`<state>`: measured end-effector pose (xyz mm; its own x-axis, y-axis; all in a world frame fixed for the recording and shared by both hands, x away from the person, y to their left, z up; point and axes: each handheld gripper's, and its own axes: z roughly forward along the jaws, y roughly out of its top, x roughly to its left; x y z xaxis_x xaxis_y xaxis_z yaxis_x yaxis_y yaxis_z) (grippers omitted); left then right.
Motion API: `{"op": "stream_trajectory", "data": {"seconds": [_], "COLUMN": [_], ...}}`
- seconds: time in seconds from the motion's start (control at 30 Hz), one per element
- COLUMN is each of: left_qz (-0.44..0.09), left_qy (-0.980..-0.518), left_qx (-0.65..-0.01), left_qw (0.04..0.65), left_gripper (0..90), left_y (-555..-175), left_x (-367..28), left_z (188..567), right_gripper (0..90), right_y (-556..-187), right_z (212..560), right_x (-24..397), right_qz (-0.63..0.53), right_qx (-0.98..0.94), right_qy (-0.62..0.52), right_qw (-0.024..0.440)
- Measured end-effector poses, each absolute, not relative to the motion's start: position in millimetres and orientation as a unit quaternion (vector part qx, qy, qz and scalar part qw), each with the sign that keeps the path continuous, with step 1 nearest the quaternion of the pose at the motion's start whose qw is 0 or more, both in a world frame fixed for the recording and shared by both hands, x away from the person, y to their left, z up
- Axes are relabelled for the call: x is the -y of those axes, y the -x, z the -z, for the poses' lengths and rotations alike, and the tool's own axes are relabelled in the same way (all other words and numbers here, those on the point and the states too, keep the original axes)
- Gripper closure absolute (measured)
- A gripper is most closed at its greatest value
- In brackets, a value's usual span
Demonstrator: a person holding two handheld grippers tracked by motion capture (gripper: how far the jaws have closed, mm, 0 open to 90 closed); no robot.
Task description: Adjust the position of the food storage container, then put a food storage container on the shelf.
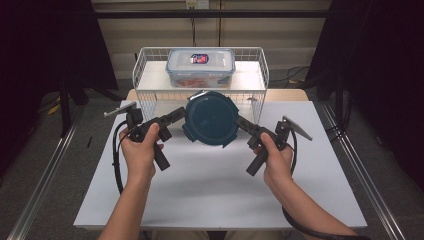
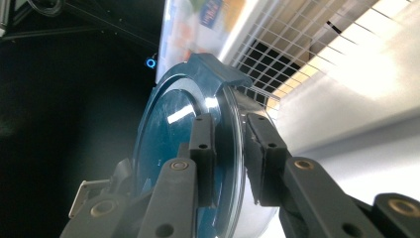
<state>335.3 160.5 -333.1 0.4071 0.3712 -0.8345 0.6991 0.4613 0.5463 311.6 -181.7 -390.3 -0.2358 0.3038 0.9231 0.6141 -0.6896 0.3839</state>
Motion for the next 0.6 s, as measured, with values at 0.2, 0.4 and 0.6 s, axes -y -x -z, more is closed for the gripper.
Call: {"op": "stream_trajectory", "data": {"seconds": [0.2, 0.4, 0.6], "left_qz": [0.122, 0.126, 0.131], "left_qy": [-0.503, -0.498, -0.494], "left_qx": [-0.522, -0.517, -0.515], "left_qw": [0.678, 0.685, 0.688], "left_gripper": [77.3, 77.3, 77.2], "left_y": [-338, -341, -344], "left_x": [-161, -162, -162], "left_z": [319, 309, 303], "right_gripper": [75.2, 75.3, 75.6], "right_y": [-317, -322, -327], "right_z": [376, 362, 349], "right_x": [182, 181, 183], "right_qz": [0.700, 0.706, 0.716], "right_qx": [0.377, 0.375, 0.366], "right_qy": [0.597, 0.592, 0.587], "right_qw": [0.104, 0.099, 0.098]}}
